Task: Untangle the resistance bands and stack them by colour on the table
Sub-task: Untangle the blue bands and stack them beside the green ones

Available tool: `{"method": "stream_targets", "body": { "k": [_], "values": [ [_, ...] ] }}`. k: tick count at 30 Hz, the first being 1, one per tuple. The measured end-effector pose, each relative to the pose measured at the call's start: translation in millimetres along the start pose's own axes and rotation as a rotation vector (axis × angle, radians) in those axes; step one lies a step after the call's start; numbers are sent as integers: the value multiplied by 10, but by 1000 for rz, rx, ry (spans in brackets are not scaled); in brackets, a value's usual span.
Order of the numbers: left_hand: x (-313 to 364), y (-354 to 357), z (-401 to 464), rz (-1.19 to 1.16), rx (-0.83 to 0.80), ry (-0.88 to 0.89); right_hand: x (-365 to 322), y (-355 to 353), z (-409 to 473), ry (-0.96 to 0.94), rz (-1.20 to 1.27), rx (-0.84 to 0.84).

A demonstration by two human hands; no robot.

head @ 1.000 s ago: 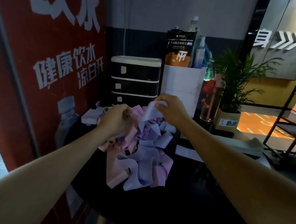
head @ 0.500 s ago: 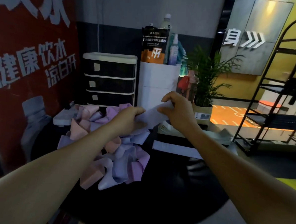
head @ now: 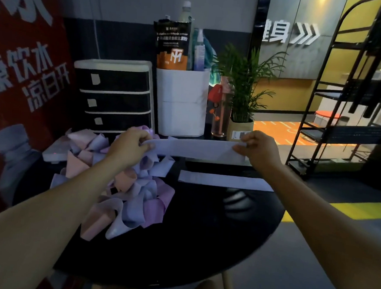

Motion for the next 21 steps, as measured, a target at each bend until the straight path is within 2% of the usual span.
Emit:
{"method": "stream_targets", "body": {
  "k": [4, 9, 14, 21],
  "values": [
    [88, 82, 50, -109, 6, -22, 169, 1, -64, -25, -162, -112],
    [125, 283, 83, -150, -56, -38, 446, -142, -10, 63, -217, -119],
    [174, 444, 104, -237, 6, -112, 787, -369, 66, 203, -82, 4],
    [235, 644, 155, -316, 140, -214, 1198, -668, 94, 314, -27, 208]
  ]
}}
Point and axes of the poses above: each hand's wrist, its own z-axis towards the middle knuckle, its own y-axis out of the palm, x = y × z, the point moved 8 cm from there along z, towards the middle knuckle, and after that the axes turned 9 degrees about y, right-handed, at the moved point
